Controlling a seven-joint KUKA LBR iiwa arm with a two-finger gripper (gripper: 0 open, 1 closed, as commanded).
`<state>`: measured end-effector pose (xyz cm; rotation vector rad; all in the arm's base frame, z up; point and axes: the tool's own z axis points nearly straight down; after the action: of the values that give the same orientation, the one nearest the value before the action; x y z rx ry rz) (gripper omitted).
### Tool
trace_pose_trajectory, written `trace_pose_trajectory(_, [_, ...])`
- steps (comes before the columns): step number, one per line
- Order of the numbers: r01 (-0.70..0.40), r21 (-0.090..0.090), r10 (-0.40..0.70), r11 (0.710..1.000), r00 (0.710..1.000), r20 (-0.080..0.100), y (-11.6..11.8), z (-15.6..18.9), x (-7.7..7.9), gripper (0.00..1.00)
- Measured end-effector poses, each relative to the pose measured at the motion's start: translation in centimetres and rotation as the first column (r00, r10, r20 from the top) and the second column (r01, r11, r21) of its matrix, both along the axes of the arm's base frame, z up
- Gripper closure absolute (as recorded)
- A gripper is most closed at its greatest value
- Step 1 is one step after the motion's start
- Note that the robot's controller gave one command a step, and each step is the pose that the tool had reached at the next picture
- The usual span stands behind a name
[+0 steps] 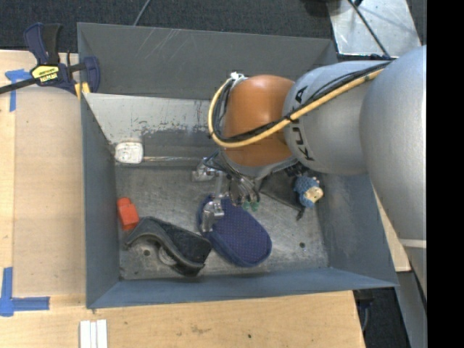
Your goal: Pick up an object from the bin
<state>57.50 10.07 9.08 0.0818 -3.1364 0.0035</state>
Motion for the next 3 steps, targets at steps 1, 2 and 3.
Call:
trace_pose_trajectory(1, [-0.179,0.006,0.179,0.984,0.984,0.019,-4.5,-1.5,-1.9,0.0])
trace_pose_trajectory(2, [-0.1,0.001,0.1,0.995,0.995,0.008,-10.9,-1.3,-2.3,0.0])
trace_pose_trajectory(3, [-0.143,-0.001,0.143,0.99,0.99,0.004,-17.9,-1.2,-4.1,0.0])
